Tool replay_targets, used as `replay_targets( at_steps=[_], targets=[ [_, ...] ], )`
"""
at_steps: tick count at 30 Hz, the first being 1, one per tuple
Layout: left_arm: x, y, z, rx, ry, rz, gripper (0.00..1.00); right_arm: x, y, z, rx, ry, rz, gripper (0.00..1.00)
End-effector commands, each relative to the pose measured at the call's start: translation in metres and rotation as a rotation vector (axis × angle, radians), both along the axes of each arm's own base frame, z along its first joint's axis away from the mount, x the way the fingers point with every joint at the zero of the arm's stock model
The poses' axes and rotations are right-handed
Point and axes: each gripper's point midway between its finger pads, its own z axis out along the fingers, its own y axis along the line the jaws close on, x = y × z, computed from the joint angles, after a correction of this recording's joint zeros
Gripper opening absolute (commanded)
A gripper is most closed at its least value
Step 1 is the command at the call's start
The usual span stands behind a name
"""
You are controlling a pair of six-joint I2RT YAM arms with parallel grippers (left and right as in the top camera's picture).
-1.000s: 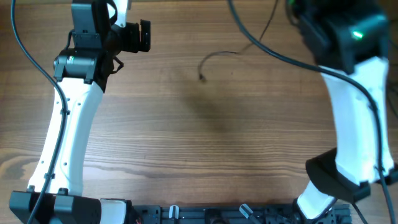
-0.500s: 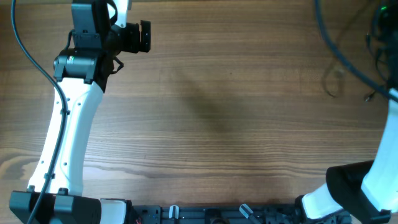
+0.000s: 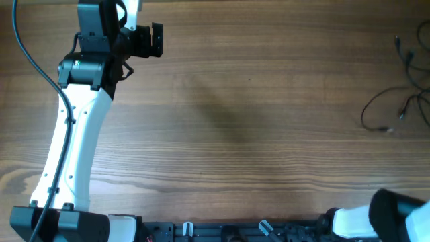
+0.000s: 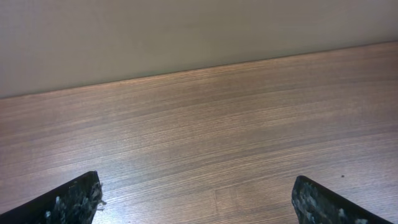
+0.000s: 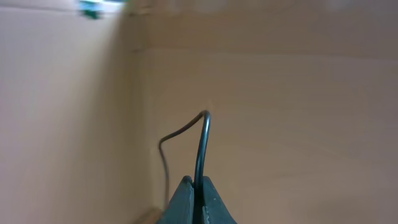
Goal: Untangle cables
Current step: 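Lift the cable with the right gripper and pull it far right, then hold the cable off the table's right edge with the right gripper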
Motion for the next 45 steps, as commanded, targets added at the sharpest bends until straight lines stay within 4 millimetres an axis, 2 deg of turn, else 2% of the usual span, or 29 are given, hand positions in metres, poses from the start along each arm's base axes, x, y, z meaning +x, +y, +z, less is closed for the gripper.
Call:
replay_targets(
  at_steps=[1,7,15,21,23,30,38,45],
  targets=[
    [-0.004,0.001,0.009,-0.004,-0.020,-0.009,1.00,-0.012,-0.028,-0.015,0.033,0.011,-0.061,0.04],
    [-0.004,0.001,0.009,-0.004,-0.020,-0.009,1.00,-0.015,-0.081,-0.064,0.148,0.041,-0.188,0.04],
    [-0.004,0.001,0.010,-0.004,-0.024,-0.010,1.00,-0.022,-0.127,-0.121,0.273,0.067,-0.269,0.04],
    [-0.002,0.001,0.013,-0.006,-0.041,-0.009,1.00,-0.035,-0.159,-0.181,0.397,0.078,-0.379,0.04],
    [-0.002,0.001,0.013,-0.005,-0.040,-0.009,1.00,-0.042,-0.167,-0.200,0.418,0.095,-0.433,0.04],
    [-0.001,0.001,0.013,-0.006,-0.042,-0.010,1.00,-0.043,-0.182,-0.263,0.481,0.185,-0.470,0.04],
    [-0.001,0.001,0.013,-0.006,-0.042,-0.010,1.00,-0.072,-0.201,-0.310,0.570,0.216,-0.512,0.04],
    [-0.001,0.001,0.013,-0.006,-0.042,-0.009,1.00,-0.090,-0.208,-0.349,0.646,0.227,-0.545,0.05]
  ],
)
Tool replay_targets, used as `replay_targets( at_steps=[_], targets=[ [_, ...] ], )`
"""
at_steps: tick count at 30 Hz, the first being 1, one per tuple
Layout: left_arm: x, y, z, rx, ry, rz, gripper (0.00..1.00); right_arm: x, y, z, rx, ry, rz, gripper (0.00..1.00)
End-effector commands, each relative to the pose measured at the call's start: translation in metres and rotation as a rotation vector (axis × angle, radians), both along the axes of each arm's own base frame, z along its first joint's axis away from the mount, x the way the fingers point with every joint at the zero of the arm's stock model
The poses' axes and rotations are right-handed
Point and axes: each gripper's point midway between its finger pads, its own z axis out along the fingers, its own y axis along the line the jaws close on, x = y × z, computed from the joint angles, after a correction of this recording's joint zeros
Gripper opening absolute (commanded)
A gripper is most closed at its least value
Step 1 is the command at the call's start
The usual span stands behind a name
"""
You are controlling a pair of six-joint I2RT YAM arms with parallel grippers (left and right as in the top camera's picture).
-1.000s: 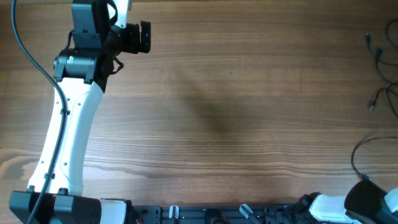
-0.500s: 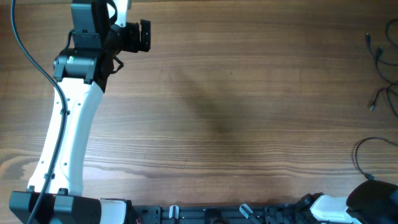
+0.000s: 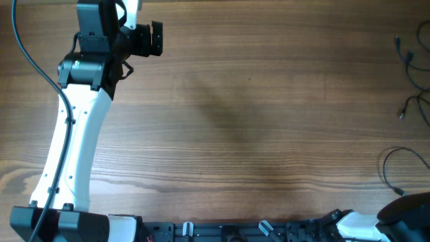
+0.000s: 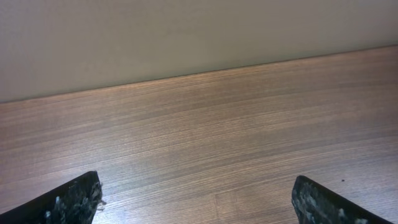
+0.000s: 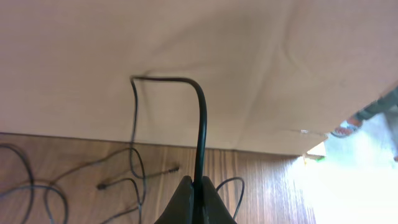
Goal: Untangle cables
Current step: 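Hold the cable off the table's right edge with the right gripper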
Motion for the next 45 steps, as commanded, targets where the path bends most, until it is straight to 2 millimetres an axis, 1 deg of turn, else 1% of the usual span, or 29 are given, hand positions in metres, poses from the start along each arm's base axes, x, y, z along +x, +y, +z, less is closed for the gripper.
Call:
replay_targets(
  at_steps=[1,3,11,12,16,17,20,27,36,37,38,40,41,42,45],
  targets=[
    [-0.004,0.001,0.010,-0.005,-0.026,-0.009,1.00,0.001,0.002,-0.022,0.045,-0.012,0.003,0.05],
    [-0.004,0.001,0.010,-0.005,-0.026,-0.010,1.00,0.000,0.002,-0.034,0.066,0.002,0.001,0.05],
    [-0.004,0.001,0.010,-0.005,-0.025,-0.010,1.00,-0.010,0.008,-0.094,0.176,0.057,-0.039,0.05],
    [-0.004,0.001,0.010,-0.005,-0.025,-0.010,1.00,-0.015,0.009,-0.108,0.208,0.057,-0.050,0.04],
    [-0.004,0.001,0.010,-0.005,-0.025,-0.010,1.00,-0.018,0.016,-0.139,0.288,0.040,-0.027,0.05],
    [-0.004,0.001,0.009,-0.005,-0.023,-0.010,1.00,-0.022,0.018,-0.148,0.306,0.038,-0.030,0.05],
    [-0.005,0.001,0.008,-0.004,-0.015,-0.010,1.00,-0.031,0.021,-0.164,0.336,0.026,-0.060,0.05],
    [-0.006,0.001,0.006,-0.004,-0.007,-0.010,1.00,-0.031,0.024,-0.172,0.351,0.024,-0.054,0.05],
    [-0.007,0.001,0.005,-0.003,-0.004,-0.010,1.00,-0.030,0.025,-0.174,0.357,0.019,-0.049,0.05],
    [-0.007,0.001,0.005,-0.003,-0.003,-0.010,1.00,-0.029,0.026,-0.174,0.360,0.014,-0.044,0.11],
    [-0.007,0.001,0.005,-0.003,0.000,-0.010,1.00,-0.028,0.026,-0.174,0.362,0.013,-0.043,0.35],
    [-0.007,0.002,0.004,-0.003,0.002,-0.009,1.00,-0.028,0.026,-0.174,0.361,0.013,-0.043,0.87],
    [-0.008,0.002,0.004,-0.003,0.003,-0.009,1.00,-0.028,0.026,-0.174,0.361,0.012,-0.044,0.95],
    [-0.008,0.002,0.004,-0.002,0.004,-0.010,1.00,-0.028,0.026,-0.174,0.361,0.010,-0.045,0.98],
    [-0.008,0.002,0.004,-0.003,0.004,-0.009,1.00,-0.028,0.026,-0.174,0.361,0.008,-0.047,0.99]
  ],
)
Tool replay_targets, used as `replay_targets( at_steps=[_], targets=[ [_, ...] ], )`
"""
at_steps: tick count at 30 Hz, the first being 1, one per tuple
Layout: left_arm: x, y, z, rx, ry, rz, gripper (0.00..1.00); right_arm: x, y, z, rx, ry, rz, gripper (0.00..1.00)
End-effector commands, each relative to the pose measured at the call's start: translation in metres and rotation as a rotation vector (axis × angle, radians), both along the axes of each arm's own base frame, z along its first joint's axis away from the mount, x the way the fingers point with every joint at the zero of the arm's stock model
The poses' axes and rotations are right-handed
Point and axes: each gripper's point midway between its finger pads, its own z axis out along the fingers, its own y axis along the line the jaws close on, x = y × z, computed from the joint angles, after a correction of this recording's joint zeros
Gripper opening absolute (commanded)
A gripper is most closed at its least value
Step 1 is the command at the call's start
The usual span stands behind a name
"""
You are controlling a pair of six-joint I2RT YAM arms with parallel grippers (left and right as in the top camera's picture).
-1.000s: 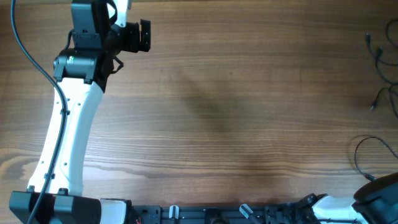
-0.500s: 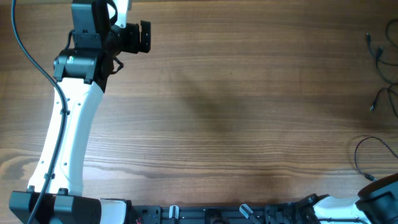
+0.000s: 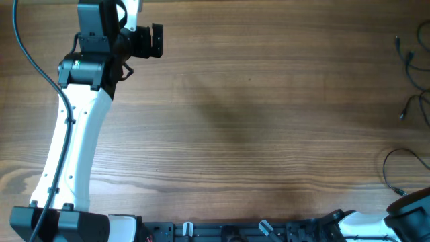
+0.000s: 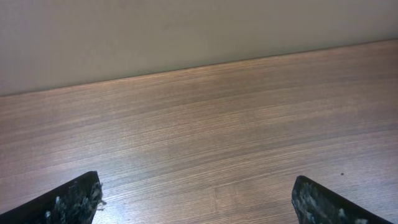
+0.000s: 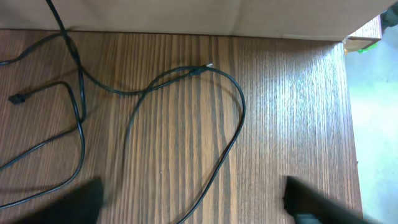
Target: Untangle cables
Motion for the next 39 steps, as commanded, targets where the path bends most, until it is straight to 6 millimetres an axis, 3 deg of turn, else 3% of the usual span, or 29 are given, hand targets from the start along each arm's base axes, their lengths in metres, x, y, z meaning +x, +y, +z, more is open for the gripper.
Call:
replay_targets(
  at_steps=[1,13,17,22,28,34,39],
  targets=[
    [-0.004,0.001,0.009,-0.005,-0.020,-0.009,1.00,0.002,0.001,-0.008,0.021,-0.012,-0.005,1.00],
    [-0.004,0.001,0.009,-0.005,-0.020,-0.009,1.00,0.010,0.005,-0.009,0.041,-0.041,0.031,1.00],
    [-0.004,0.001,0.009,-0.004,-0.021,-0.010,1.00,0.011,0.006,-0.002,0.030,-0.066,0.030,0.99],
    [-0.004,0.002,0.009,-0.004,-0.021,-0.009,1.00,0.018,0.008,0.038,-0.043,-0.142,0.040,1.00],
    [-0.004,0.002,0.009,-0.004,-0.021,-0.009,1.00,0.035,0.025,0.074,-0.099,-0.229,0.090,0.99],
    [-0.004,0.002,0.009,0.011,-0.024,-0.021,1.00,0.063,0.052,0.118,-0.194,-0.286,0.215,0.99],
    [-0.004,0.002,0.009,0.011,-0.023,-0.020,1.00,0.095,0.092,0.149,-0.241,-0.351,0.356,0.99]
  ],
)
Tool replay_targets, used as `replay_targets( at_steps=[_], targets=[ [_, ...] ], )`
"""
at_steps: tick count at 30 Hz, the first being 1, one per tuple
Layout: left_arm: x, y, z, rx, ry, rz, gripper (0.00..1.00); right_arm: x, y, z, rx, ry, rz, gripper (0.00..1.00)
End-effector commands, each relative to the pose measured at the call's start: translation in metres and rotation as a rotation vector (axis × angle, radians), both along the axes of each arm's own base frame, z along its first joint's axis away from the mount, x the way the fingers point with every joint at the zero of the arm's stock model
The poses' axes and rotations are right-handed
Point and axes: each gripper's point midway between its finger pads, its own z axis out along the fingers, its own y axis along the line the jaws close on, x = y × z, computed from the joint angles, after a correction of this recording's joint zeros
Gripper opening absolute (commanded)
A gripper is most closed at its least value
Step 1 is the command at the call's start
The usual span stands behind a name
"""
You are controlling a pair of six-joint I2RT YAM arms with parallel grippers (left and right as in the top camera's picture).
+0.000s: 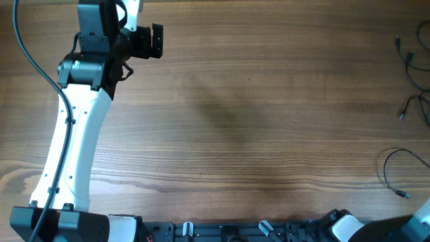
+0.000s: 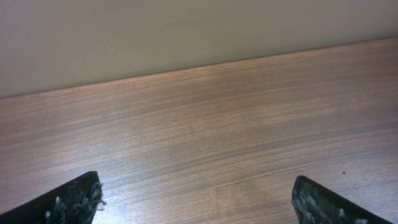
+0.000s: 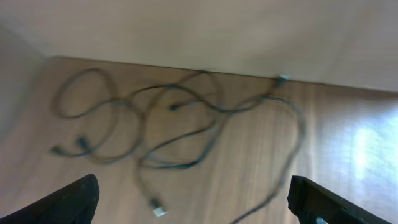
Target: Untangle cables
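Thin black cables point(image 1: 411, 67) lie along the table's right edge. One separate cable loop point(image 1: 395, 168) rests nearer the front, its connector end point(image 1: 404, 195) free. The right wrist view shows the blurred cable tangle point(image 3: 168, 112) and a connector point(image 3: 158, 210) ahead of my right gripper point(image 3: 196, 208), which is open, holds nothing and stands back from them. My left gripper point(image 1: 156, 42) is far off at the back left. It is open over bare wood point(image 2: 196, 208).
A pale wall point(image 3: 186, 31) rises behind the cables. The wooden table point(image 1: 255, 101) stretches between the two arms. Only a piece of my right arm point(image 1: 420, 225) shows, at the front right corner. The left arm's white link point(image 1: 74, 141) runs along the left side.
My right gripper, open at both moments, has drawn back from the loop toward the front right corner. It now sees the whole cable group from farther off. The left arm has not moved.
My right gripper was first shut on a black cable, raised before the wall. Then it still held the cable, whose loop now lay nearer the front right. Later it was open, with the loop lying on the table. Now it stands back from the cables.
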Motion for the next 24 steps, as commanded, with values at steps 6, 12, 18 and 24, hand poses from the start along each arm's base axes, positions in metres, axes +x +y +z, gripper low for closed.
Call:
replay_targets(
  at_steps=[6,12,18,24],
  targets=[
    [-0.005,0.001,0.011,0.001,-0.026,-0.014,1.00,0.049,0.081,0.073,-0.145,-0.132,0.271,1.00],
    [-0.010,0.002,0.023,-0.001,-0.057,-0.014,1.00,0.062,0.132,0.111,-0.232,-0.210,0.427,1.00],
    [-0.022,0.003,0.047,-0.006,-0.112,-0.014,0.98,0.077,0.189,0.134,-0.284,-0.258,0.615,1.00],
    [-0.038,0.006,0.083,-0.027,-0.207,0.008,0.95,0.089,0.234,0.180,-0.362,-0.353,0.745,1.00]
  ],
)
